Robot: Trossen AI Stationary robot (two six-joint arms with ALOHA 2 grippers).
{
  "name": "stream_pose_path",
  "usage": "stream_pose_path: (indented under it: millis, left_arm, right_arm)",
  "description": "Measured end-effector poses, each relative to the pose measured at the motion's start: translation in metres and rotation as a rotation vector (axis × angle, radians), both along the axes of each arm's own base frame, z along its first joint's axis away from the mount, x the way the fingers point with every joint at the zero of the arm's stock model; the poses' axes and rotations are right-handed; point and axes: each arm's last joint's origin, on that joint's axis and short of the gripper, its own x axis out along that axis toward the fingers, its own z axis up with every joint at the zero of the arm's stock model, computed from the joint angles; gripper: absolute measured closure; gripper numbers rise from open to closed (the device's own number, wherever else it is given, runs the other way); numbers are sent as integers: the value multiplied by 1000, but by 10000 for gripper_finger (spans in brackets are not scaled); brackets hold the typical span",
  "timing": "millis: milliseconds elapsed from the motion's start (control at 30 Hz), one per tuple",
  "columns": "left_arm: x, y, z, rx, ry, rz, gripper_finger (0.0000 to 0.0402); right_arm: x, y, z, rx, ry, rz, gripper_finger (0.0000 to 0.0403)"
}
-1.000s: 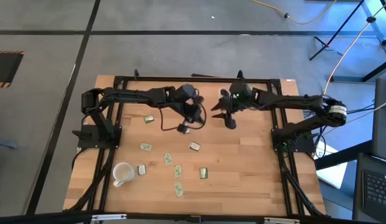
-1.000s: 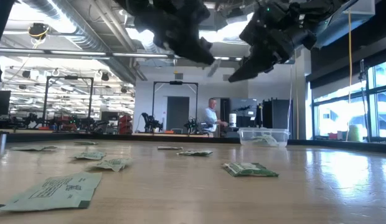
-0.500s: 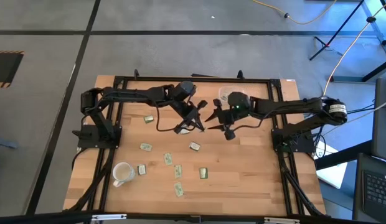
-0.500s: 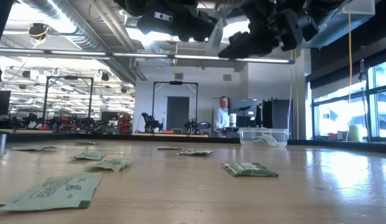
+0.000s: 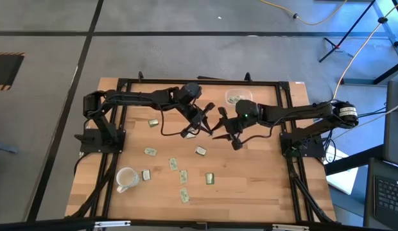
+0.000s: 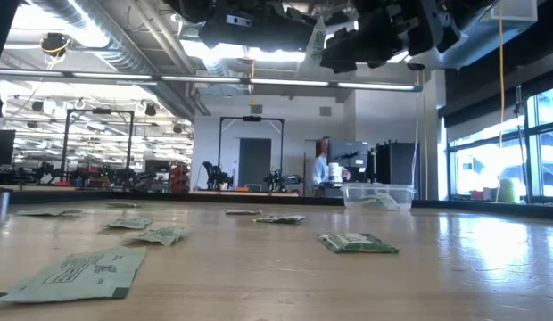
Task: Pick and place Stevia / Truvia into bins
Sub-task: Put the green stevia packet into the transparent container
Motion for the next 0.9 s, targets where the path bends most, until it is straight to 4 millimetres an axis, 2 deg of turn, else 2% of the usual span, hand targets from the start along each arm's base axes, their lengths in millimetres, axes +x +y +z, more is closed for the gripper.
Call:
stream_pose_path:
  millis: [400,567,733,900]
  left_arm:
    - [0,0,0,-27,22,18,396]
    - [-6,7,4,-50,67,88,350]
    - [-34,14,20,45,208,333,301]
    - [-69,17,28,113,449,694,287]
  right_arm:
    - [0,0,0,10,2,-6,390]
    - [-1,-2,-2,31,38,-84,394]
    - [-8,-13,-10,10,163,-223,399]
    - [-21,-43,0,-41,371,-550,401]
